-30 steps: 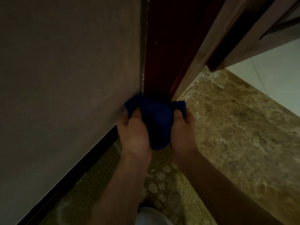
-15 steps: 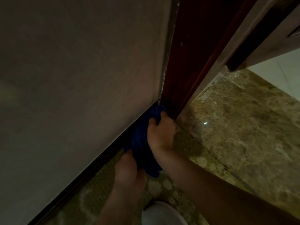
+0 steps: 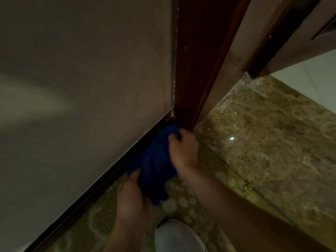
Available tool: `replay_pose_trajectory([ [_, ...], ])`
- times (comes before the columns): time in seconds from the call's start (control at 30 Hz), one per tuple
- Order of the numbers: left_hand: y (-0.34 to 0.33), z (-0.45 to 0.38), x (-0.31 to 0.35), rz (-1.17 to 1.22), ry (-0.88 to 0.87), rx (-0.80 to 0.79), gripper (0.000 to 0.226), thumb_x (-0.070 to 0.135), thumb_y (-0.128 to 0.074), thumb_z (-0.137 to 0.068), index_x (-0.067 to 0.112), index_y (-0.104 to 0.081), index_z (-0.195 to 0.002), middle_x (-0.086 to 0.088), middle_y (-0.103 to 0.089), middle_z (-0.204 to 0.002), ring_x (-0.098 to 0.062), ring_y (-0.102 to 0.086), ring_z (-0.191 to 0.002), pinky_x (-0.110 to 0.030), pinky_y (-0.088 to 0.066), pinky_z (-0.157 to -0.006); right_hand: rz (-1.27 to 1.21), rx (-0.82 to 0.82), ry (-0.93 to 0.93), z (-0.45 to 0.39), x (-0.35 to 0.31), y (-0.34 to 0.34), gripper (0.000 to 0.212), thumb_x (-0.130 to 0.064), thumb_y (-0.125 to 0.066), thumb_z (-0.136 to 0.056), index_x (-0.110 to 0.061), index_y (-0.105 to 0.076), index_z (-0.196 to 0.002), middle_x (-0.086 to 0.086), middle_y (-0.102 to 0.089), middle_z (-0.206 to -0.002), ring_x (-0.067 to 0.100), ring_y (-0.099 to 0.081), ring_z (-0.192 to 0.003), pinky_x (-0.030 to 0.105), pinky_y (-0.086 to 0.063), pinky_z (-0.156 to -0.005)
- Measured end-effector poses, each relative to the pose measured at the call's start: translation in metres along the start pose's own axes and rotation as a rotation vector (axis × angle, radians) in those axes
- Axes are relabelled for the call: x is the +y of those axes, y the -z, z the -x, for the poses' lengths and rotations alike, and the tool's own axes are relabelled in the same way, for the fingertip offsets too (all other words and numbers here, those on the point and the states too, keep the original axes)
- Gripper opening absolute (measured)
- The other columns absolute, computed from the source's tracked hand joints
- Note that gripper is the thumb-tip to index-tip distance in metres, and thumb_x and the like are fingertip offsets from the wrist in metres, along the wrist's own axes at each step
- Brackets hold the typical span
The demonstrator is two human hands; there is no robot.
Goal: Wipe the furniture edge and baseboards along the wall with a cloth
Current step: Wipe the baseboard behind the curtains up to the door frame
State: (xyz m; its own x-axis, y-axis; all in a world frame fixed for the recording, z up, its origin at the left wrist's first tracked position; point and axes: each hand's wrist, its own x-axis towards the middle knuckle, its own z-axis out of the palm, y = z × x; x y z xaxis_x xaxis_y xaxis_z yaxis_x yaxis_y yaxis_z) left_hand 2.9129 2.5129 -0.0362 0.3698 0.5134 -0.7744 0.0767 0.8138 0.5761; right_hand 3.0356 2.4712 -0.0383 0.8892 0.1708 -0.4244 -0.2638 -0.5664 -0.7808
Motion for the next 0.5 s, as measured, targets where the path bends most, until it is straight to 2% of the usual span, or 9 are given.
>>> replay_pose_trajectory([
  [0.07, -0.021, -0.010, 0.018, -0.012, -0.065, -0.103, 0.036, 0.014, -0.040, -0.103, 0.009, -0.054, -0.136, -0.019, -0.066, -0.114, -0.037, -0.065, -0.094, -0.044, -0.054, -0.076, -0.260, 0.035, -0.105, -0.018, -0.013, 0.011, 0.015, -0.016, -0.052, -0.093, -0.012, -0.067, -0.092, 0.011, -0.068, -0.095, 0.032, -0.066, -0.094, 0.043, -0.053, -0.081],
  [0.1, -0.028, -0.014, 0.022, -0.045, -0.074, -0.075, 0.037, 0.012, -0.039, -0.103, 0.013, -0.053, -0.137, -0.015, -0.064, -0.123, -0.036, -0.064, -0.107, -0.049, -0.052, -0.088, -0.312, 0.014, -0.113, -0.021, -0.015, 0.011, 0.015, -0.016, -0.052, -0.094, -0.014, -0.066, -0.091, 0.010, -0.068, -0.094, 0.031, -0.067, -0.093, 0.045, -0.054, -0.081],
  [0.17, -0.028, -0.012, 0.018, -0.057, -0.096, -0.092, 0.040, 0.011, -0.039, -0.103, 0.020, -0.048, -0.141, -0.012, -0.060, -0.133, -0.034, -0.059, -0.118, -0.052, -0.049, -0.098, -0.245, -0.039, -0.063, -0.019, -0.009, 0.004, 0.020, -0.018, -0.048, -0.095, -0.016, -0.065, -0.106, 0.008, -0.067, -0.104, 0.027, -0.065, -0.098, 0.044, -0.054, -0.087],
  [0.23, -0.015, -0.012, 0.007, -0.086, -0.080, -0.124, 0.042, 0.010, -0.038, -0.103, 0.023, -0.047, -0.142, -0.010, -0.060, -0.132, -0.032, -0.061, -0.115, -0.049, -0.053, -0.093, -0.190, -0.116, -0.055, -0.009, 0.010, 0.000, 0.030, -0.019, -0.046, -0.097, -0.018, -0.059, -0.123, 0.007, -0.064, -0.117, 0.025, -0.063, -0.105, 0.040, -0.053, -0.092],
  [0.3, -0.002, -0.013, 0.002, -0.087, -0.067, -0.071, 0.039, 0.010, -0.038, -0.102, 0.022, -0.052, -0.136, -0.009, -0.064, -0.127, -0.029, -0.064, -0.110, -0.044, -0.055, -0.086, -0.178, -0.230, -0.096, 0.007, 0.028, -0.002, 0.029, -0.019, -0.046, -0.098, -0.019, -0.056, -0.125, 0.007, -0.064, -0.114, 0.024, -0.064, -0.102, 0.037, -0.054, -0.083],
  [0.37, 0.015, -0.012, 0.002, -0.078, -0.079, 0.017, 0.036, 0.011, -0.042, -0.099, 0.021, -0.058, -0.129, -0.008, -0.066, -0.124, -0.026, -0.066, -0.105, -0.037, -0.055, -0.077, -0.227, -0.277, -0.127, 0.025, 0.038, -0.001, 0.019, -0.020, -0.049, -0.097, -0.025, -0.058, -0.113, 0.000, -0.064, -0.104, 0.018, -0.063, -0.096, 0.032, -0.052, -0.075],
  [0.43, 0.030, -0.007, 0.005, -0.066, -0.105, 0.046, 0.031, 0.015, -0.044, -0.096, 0.017, -0.065, -0.119, -0.008, -0.069, -0.117, -0.022, -0.068, -0.095, -0.031, -0.052, -0.067, -0.312, -0.262, -0.136, 0.040, 0.037, 0.001, 0.012, -0.022, -0.054, -0.096, -0.032, -0.059, -0.097, -0.008, -0.064, -0.097, 0.014, -0.063, -0.092, 0.032, -0.051, -0.076],
  [0.5, 0.043, 0.004, 0.006, -0.041, -0.148, 0.083, 0.028, 0.027, -0.048, -0.095, 0.018, -0.069, -0.110, -0.004, -0.071, -0.110, -0.019, -0.069, -0.091, -0.031, -0.053, -0.071, -0.411, -0.285, -0.121, 0.053, 0.030, 0.005, 0.011, -0.025, -0.059, -0.093, -0.034, -0.064, -0.089, -0.009, -0.068, -0.095, 0.016, -0.066, -0.094, 0.039, -0.053, -0.083],
])
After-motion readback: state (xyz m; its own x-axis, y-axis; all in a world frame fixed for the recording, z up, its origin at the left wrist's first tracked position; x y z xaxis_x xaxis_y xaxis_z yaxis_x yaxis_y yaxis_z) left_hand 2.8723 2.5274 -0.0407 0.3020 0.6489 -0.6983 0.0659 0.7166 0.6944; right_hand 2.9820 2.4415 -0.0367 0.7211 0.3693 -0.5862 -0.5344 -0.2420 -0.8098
